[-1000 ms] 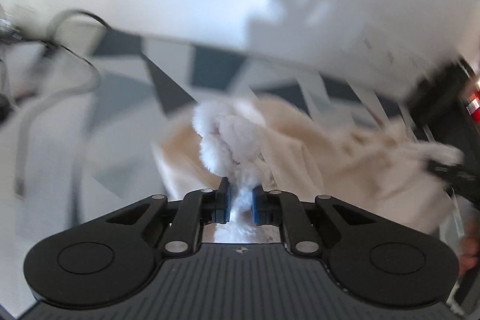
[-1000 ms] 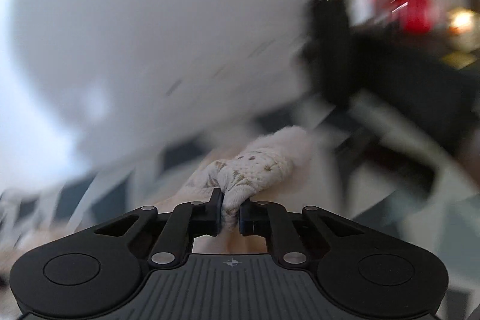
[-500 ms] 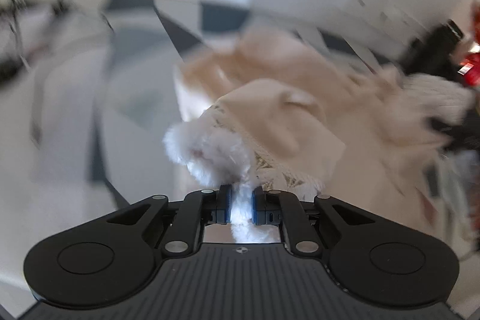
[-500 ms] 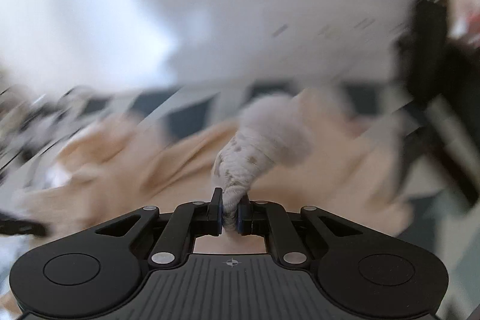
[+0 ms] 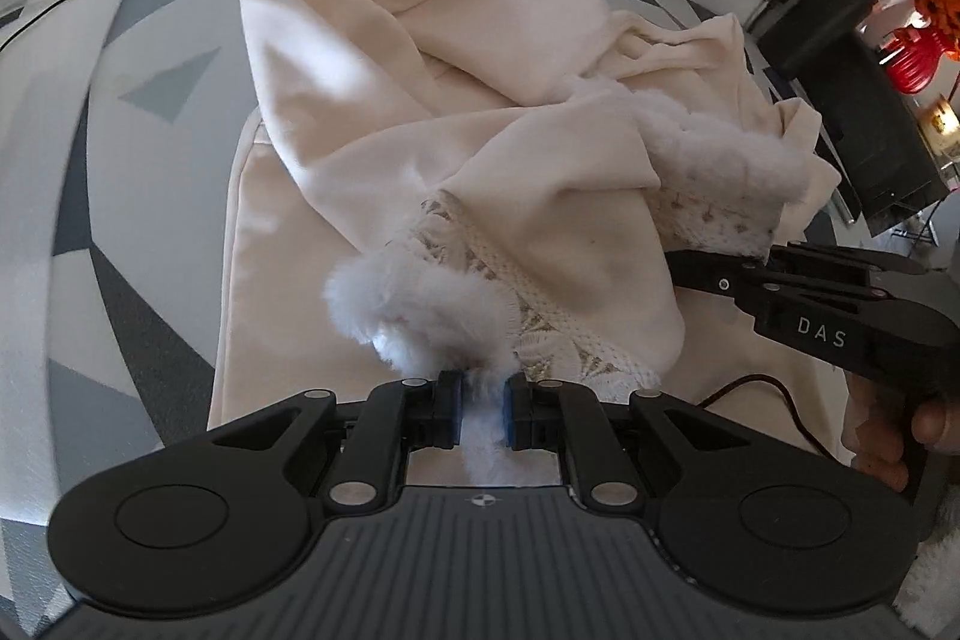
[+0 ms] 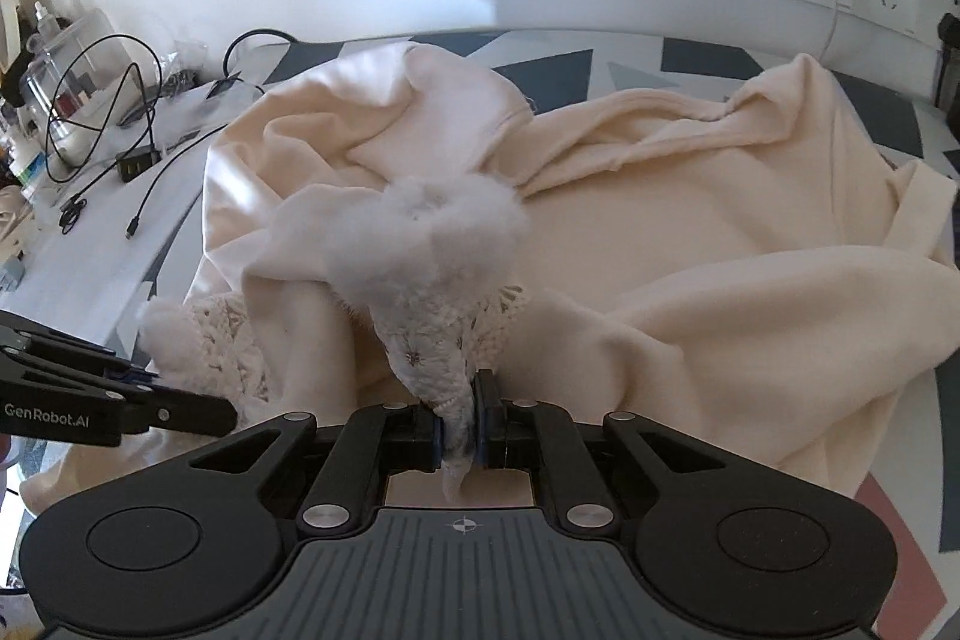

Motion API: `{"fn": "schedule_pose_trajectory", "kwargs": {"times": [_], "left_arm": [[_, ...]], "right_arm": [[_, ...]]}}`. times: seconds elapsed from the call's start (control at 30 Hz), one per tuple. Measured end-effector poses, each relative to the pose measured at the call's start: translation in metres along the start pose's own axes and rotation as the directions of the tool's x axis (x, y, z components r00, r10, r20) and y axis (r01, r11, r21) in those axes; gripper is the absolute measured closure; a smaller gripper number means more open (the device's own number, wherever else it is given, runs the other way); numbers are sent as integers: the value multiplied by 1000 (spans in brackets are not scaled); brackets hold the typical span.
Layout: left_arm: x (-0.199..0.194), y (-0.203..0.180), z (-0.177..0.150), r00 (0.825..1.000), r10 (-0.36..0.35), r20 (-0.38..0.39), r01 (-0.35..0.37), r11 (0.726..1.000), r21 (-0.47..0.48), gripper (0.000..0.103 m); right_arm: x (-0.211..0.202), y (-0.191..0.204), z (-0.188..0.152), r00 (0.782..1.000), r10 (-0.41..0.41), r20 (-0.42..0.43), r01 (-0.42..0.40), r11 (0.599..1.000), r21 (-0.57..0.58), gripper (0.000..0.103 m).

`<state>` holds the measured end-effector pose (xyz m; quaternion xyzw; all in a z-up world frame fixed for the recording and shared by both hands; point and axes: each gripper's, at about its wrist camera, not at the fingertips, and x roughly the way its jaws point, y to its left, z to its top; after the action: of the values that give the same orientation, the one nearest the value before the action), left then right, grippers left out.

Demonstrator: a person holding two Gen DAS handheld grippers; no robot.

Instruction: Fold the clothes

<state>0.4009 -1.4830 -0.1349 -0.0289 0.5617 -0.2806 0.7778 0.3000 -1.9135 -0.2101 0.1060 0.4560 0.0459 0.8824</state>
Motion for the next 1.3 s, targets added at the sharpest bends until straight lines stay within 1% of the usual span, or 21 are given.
{"fn": "schedule_pose_trajectory", "kwargs": {"times": [0.1, 0.17, 0.27, 0.3, 0.33, 0.37, 0.43, 0.53, 0.63, 0.73, 0.8, 0.87, 0.93, 0.97, 1.03, 1.1, 1.17, 1.2, 1.23, 1.27, 1.3], "left_arm": [[-2, 3, -4, 1000, -3, 2, 3, 1000, -15, 90], [1, 6, 0, 1000, -4, -3, 4, 1000, -27, 90], [2, 5, 9, 1000, 12, -11, -13, 1000, -19, 79], [-2, 3, 12, 1000, 18, -9, -18, 1000, 0, 71], [-6, 0, 15, 1000, 24, -6, -24, 1000, 18, 63], [-12, -2, 18, 1000, 16, 4, -16, 999, 33, 59], [-29, -7, 26, 999, -35, 41, 33, 998, 58, 54], [-55, -16, 42, 990, -86, 111, 75, 993, 93, 44], [-73, -22, 62, 979, -105, 177, 86, 990, 110, 41], [-82, -27, 86, 963, -118, 243, 91, 989, 118, 36], [-75, -38, 105, 957, -71, 280, 32, 990, 140, 34], [-51, -51, 126, 958, -14, 287, -35, 985, 167, 34], [-15, -62, 143, 969, 39, 242, -86, 979, 185, 34], [4, -66, 148, 975, 63, 212, -105, 975, 194, 34], [36, -75, 154, 978, 116, 176, -153, 964, 218, 34], [64, -82, 156, 972, 169, 160, -206, 947, 248, 35], [81, -83, 159, 968, 204, 148, -237, 936, 260, 38], [88, -83, 161, 965, 220, 142, -251, 931, 265, 43], [92, -82, 164, 962, 234, 144, -265, 926, 268, 52], [93, -81, 166, 957, 246, 154, -280, 922, 267, 58], [92, -77, 167, 953, 254, 167, -291, 922, 257, 67]], "right_arm": [[0, -23, 6, 999, -23, 24, 22, 999, 39, 94], [-2, -34, 8, 997, -65, 39, 62, 995, 76, 85], [-7, -37, 13, 989, -147, 17, 147, 989, 21, 75], [-13, -35, 15, 989, -149, 18, 149, 989, 0, 72], [-20, -34, 17, 989, -148, 23, 148, 989, -20, 62], [-31, -32, 20, 989, -137, 49, 139, 990, -30, 46], [-54, -29, 23, 987, -113, 117, 118, 992, -39, 30], [-83, -31, 35, 976, -82, 201, 92, 995, -42, 30], [-102, -40, 54, 953, -97, 286, 101, 995, 2, 30], [-104, -57, 78, 916, -166, 367, 161, 986, 44, 30], [-96, -70, 93, 887, -231, 399, 224, 972, 64, 33], [-66, -84, 104, 885, -288, 366, 293, 955, 42, 39], [-35, -97, 115, 879, -342, 331, 357, 934, 16, 46], [-16, -104, 118, 887, -354, 297, 372, 928, -4, 52], [15, -117, 124, 901, -362, 238, 378, 926, -22, 59], [40, -129, 130, 914, -360, 186, 371, 928, -26, 61], [52, -137, 136, 914, -370, 165, 380, 924, -33, 61], [58, -141, 139, 914, -376, 155, 385, 922, -37, 61], [64, -145, 143, 913, -381, 145, 390, 920, -41, 66], [68, -150, 146, 913, -385, 136, 394, 918, -39, 78], [68, -156, 150, 912, -387, 138, 392, 920, -14, 82]]}}
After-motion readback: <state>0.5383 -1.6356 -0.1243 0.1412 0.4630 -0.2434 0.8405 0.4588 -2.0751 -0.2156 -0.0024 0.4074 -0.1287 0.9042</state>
